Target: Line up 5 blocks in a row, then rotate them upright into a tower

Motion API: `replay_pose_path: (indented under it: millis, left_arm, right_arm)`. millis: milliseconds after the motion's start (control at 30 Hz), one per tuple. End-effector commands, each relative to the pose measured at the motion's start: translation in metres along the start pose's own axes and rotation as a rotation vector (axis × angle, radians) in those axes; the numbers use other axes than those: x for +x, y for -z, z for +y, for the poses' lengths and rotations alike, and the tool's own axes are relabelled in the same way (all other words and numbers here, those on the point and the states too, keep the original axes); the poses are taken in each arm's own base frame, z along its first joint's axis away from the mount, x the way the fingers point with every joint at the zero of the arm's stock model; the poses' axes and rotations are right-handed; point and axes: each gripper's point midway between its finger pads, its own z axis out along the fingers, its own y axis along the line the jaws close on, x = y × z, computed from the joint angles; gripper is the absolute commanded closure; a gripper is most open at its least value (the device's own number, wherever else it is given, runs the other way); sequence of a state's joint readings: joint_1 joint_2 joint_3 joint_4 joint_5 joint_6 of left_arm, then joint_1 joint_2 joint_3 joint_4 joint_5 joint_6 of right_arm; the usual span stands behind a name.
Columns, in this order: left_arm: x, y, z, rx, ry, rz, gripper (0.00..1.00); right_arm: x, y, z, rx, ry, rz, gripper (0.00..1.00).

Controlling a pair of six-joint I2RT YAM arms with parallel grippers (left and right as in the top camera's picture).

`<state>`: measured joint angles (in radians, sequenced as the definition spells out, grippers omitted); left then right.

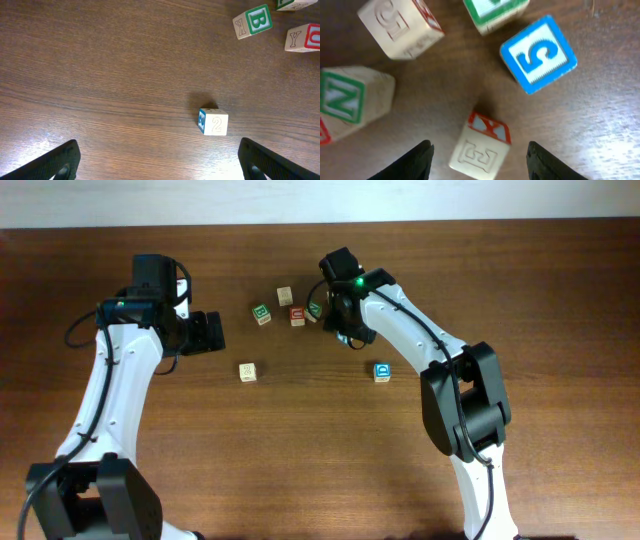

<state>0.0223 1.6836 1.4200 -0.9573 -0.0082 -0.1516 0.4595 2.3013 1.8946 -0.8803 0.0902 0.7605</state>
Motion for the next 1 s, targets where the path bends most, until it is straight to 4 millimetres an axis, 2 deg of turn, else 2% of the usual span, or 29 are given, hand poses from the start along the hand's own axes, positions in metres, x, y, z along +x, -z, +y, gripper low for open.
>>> replay_pose_path:
  millis: [0, 200, 300, 533, 733, 967]
  left_arm:
    - [-0.005, 0.001, 0.000, -0.005, 0.011, -0.010, 0.01]
    - [-0.005, 0.001, 0.000, -0.005, 0.011, -0.010, 0.01]
    - [-0.005, 0.001, 0.000, -0.005, 0.011, -0.010, 0.01]
    - [-0.005, 0.001, 0.000, -0.005, 0.011, -0.010, 0.01]
    - [-0.005, 0.001, 0.000, -0.005, 0.011, -0.010, 0.01]
    - [-0.005, 0.001, 0.000, -0.005, 0.011, -0.010, 0.01]
  right_arm:
    - [0.001, -0.014, -0.004, 0.027, -0.034, 0.003, 0.42]
    - [0.008, -0.016, -0.004, 0.019, -0.021, 0.037, 0.61]
    - [0.015, -0.015, 0.000, -0.011, 0.062, 0.075, 0.69]
    - [0.035, -0.006, -0.001, -0.047, 0.254, 0.172, 0.70]
    - [0.058, 0.003, -0.022, 0.020, 0.301, 0.282, 0.68]
    - [0.072, 0.009, -0.038, 0.073, 0.322, 0.351, 0.68]
